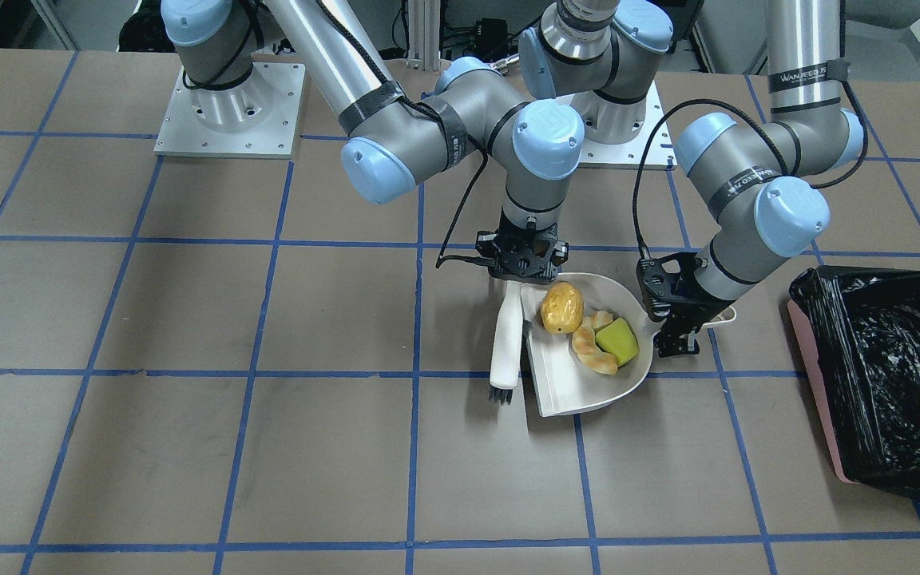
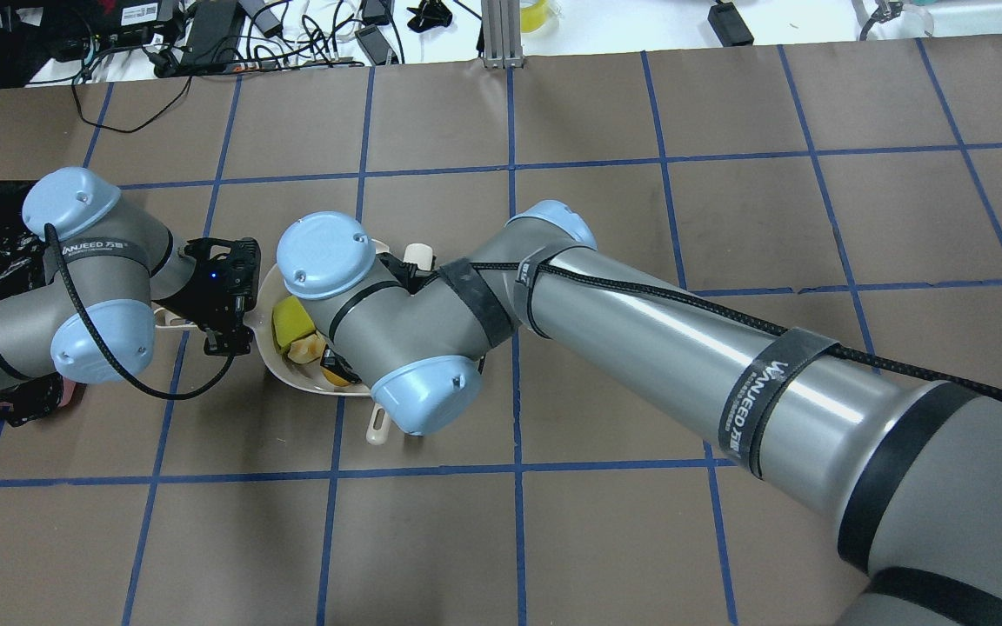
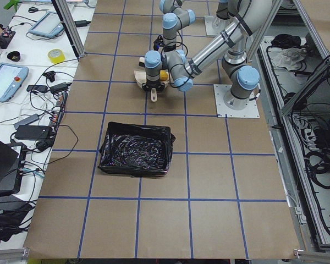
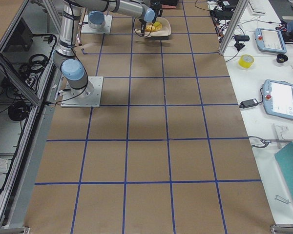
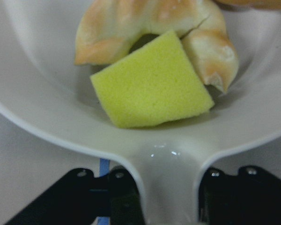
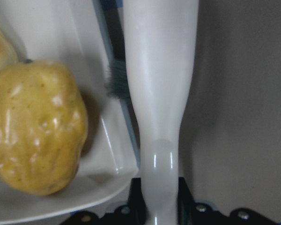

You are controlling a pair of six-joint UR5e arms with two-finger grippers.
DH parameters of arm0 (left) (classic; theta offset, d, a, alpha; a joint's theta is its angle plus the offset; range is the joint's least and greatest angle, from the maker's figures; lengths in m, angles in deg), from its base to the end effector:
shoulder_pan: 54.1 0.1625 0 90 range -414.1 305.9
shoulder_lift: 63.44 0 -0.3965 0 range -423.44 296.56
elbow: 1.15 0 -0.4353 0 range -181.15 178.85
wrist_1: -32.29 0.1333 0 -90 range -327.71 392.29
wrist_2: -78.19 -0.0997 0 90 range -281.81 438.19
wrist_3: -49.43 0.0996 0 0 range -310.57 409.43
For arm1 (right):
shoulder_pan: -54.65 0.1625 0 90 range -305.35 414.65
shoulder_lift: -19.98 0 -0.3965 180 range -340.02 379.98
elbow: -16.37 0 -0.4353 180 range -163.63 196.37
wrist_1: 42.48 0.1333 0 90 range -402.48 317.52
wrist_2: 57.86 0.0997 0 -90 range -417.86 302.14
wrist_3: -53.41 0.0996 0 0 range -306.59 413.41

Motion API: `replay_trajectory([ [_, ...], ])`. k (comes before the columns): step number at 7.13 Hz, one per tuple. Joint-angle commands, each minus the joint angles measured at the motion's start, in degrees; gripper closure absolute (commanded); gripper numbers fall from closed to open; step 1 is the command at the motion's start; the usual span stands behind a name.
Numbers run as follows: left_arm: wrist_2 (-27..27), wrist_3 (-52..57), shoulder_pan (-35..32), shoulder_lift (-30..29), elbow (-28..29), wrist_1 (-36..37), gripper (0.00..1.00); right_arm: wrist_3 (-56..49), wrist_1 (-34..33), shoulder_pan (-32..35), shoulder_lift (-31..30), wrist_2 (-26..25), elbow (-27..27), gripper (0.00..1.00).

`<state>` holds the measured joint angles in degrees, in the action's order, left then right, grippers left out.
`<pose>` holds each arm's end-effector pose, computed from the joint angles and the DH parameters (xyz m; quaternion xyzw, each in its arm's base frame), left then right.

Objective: Sweep and dump trash into bin
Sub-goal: 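Lift the dustpan over the bin with the left gripper while the right withdraws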

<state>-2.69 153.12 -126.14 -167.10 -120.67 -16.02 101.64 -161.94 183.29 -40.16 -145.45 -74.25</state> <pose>0.0149 -0.5294 0.1490 -0.6773 -0.7313 0.0631 0.0501 0.5260 -0.4378 0.1843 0.0838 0.9962 0.0209 0.0092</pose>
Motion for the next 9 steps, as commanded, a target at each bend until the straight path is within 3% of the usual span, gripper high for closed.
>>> replay_trajectory([
  [1, 2.63, 0.37, 0.67, -0.05, 1.92, -1.24, 1.00, -6.96, 7.00, -4.33, -3.64, -1.61, 0.09, 1.00],
  [4, 5.01, 0.29, 2.67, -0.31, 7.79, -10.71, 1.00, -27.95, 20.12, -21.71, -14.53, -3.80, -0.35, 1.00],
  [5, 8.85, 0.29, 4.43, -0.75, 11.99, -18.75, 1.00, -34.89, 22.24, -27.25, -17.00, -4.60, -0.78, 1.00],
  [6, 12.89, 0.46, 6.88, -0.84, 16.56, -26.14, 1.00, -38.53, 22.34, -32.70, -17.81, -4.69, -0.79, 1.00],
  [7, 14.15, 0.46, 8.65, -0.32, 19.39, -29.26, 1.00, -43.52, 21.48, -37.89, -17.55, -4.61, -0.79, 1.00],
  [9, 21.96, -0.23, 14.69, 0.12, 22.48, -37.09, 1.00, -50.56, 21.12, -43.46, -16.51, -3.98, -0.96, 1.00],
])
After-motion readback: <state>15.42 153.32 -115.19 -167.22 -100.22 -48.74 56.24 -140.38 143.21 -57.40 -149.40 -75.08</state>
